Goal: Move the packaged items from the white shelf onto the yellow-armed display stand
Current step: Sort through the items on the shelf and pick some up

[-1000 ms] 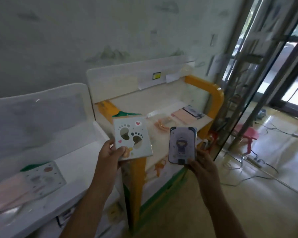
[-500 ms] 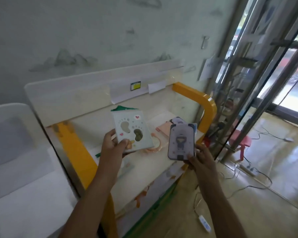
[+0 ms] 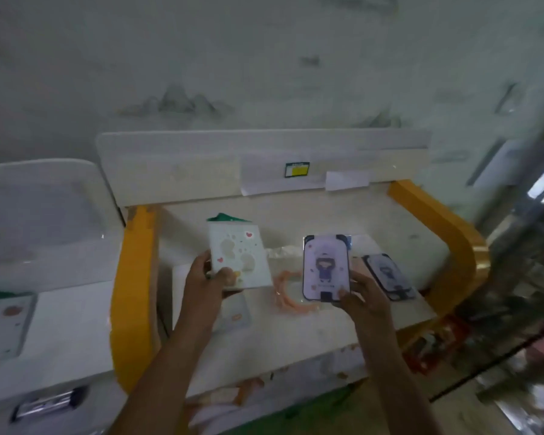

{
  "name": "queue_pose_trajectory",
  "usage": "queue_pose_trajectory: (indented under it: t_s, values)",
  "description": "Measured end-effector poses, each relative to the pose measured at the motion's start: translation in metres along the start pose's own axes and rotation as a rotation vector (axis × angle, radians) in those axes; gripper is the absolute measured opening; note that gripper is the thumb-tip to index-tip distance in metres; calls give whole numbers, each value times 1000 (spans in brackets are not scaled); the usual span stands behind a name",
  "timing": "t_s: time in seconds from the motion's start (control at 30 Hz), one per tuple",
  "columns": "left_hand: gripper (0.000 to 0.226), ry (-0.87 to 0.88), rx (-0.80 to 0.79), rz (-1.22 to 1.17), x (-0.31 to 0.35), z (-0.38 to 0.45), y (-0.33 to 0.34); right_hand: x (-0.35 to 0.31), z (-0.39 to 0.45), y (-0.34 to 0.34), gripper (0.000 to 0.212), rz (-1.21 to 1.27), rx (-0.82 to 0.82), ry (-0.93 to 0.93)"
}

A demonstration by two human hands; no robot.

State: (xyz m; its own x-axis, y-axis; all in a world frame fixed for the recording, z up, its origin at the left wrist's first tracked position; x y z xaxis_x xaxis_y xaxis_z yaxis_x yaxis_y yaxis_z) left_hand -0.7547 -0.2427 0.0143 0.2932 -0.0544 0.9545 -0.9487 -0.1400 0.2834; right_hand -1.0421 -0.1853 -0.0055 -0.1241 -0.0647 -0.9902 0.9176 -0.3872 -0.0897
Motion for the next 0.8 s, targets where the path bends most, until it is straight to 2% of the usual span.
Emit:
queue_pose_trajectory:
  t_s: [0.23, 0.4, 0.63, 0.8]
  values:
    - [49, 22, 242, 13, -32, -24, -18, 13, 28, 23, 41, 67, -171, 69]
    - [58, -6, 377, 48, -59, -22, -37, 7, 36, 50, 42, 86, -325, -2]
    - [57, -67, 394, 161, -91, 2, -53, 32, 53, 80, 50, 39, -373, 81]
    - [50, -100, 346, 359, -109, 20, -65, 40, 62, 94, 43, -4, -402, 46]
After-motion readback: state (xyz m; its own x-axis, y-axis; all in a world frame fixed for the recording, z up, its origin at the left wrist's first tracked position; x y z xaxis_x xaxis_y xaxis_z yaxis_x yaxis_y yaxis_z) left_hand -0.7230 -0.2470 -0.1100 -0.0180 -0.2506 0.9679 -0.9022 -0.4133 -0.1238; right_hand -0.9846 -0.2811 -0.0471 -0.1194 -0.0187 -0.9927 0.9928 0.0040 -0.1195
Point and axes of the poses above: each hand's wrist, its own z-axis towards the middle knuckle, its own y-axis out of the palm, x = y × z, the point moved 4 cm from there along z, towards the middle knuckle, and after that the axes turned 5 degrees about -z, right-handed, at the moved point
